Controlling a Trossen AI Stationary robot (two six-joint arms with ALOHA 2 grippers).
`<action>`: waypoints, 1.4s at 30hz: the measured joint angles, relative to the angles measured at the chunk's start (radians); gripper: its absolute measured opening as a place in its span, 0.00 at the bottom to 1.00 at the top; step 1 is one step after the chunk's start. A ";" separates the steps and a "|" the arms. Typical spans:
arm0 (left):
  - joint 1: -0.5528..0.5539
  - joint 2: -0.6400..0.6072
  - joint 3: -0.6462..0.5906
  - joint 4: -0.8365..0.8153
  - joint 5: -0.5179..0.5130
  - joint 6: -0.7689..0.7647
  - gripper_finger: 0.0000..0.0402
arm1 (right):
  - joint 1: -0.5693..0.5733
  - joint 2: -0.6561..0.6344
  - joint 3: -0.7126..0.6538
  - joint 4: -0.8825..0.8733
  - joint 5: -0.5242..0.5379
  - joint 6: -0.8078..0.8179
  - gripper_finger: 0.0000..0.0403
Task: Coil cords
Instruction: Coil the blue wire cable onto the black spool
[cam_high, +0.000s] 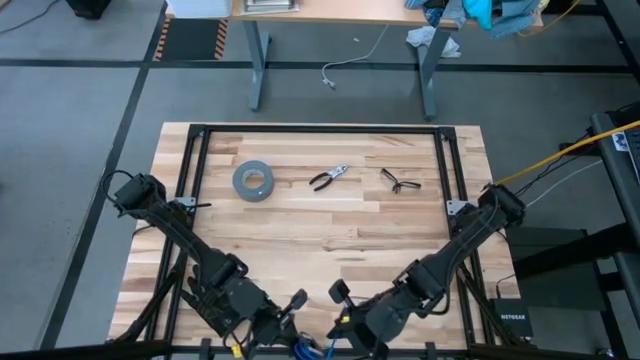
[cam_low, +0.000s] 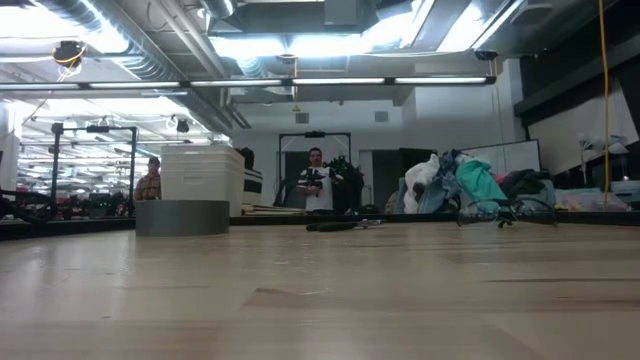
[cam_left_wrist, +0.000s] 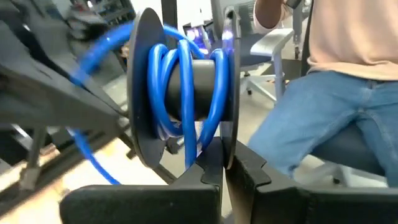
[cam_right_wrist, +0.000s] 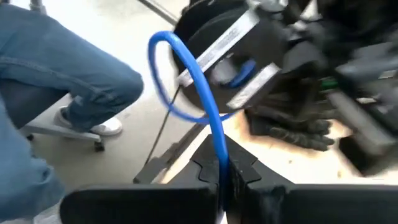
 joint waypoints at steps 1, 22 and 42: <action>0.000 0.000 0.000 -0.009 0.000 -0.021 0.00 | 0.000 -0.006 0.000 0.002 0.007 -0.004 0.00; 0.026 0.041 -0.001 0.006 0.061 -0.086 0.00 | -0.083 0.024 0.071 0.048 -0.031 -0.059 0.00; 0.024 0.068 0.000 0.056 0.281 -0.062 0.00 | -0.131 0.062 0.070 0.044 -0.179 -0.028 0.00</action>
